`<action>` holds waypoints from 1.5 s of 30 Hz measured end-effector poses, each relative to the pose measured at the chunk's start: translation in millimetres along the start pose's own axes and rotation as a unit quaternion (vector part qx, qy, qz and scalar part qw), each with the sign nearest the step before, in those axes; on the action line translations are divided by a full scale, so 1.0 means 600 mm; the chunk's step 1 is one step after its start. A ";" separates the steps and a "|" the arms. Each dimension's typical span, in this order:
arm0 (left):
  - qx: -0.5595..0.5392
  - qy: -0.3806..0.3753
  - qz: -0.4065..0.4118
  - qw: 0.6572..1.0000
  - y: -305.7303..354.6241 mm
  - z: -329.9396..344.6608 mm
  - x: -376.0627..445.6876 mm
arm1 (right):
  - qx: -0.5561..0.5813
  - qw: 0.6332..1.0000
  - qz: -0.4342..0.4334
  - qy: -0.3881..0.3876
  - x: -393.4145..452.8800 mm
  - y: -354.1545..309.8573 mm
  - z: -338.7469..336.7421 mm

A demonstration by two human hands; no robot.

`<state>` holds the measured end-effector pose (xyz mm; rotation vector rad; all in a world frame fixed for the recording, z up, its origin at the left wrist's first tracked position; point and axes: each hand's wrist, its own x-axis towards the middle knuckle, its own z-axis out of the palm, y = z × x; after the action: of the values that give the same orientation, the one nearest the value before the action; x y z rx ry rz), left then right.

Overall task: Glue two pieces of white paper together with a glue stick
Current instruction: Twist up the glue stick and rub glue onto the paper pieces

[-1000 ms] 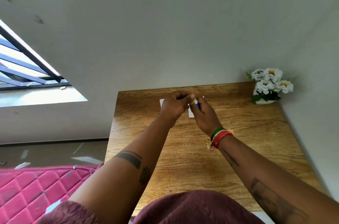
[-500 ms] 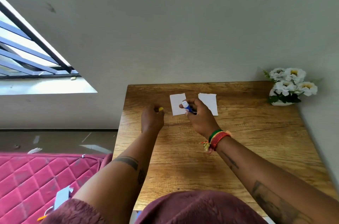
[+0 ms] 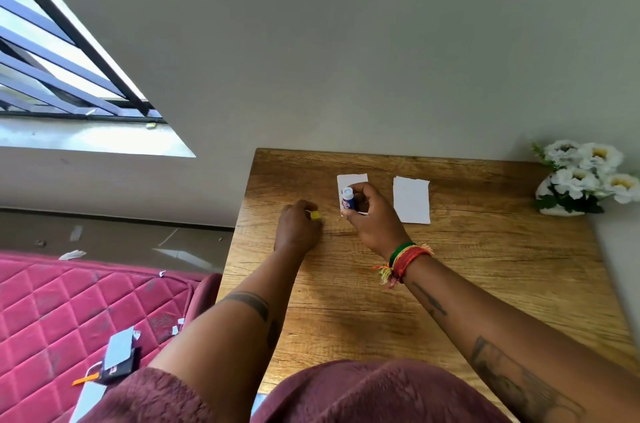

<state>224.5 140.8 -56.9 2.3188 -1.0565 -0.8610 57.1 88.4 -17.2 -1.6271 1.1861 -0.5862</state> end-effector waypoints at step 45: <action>-0.266 -0.018 0.167 0.949 0.229 -0.013 -0.078 | 0.161 0.986 -0.008 0.029 -0.043 -0.024 -0.125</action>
<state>137.0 95.1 49.4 1.6302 -1.0340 -0.9154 -8.4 79.5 29.2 -1.3523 1.0581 -0.7967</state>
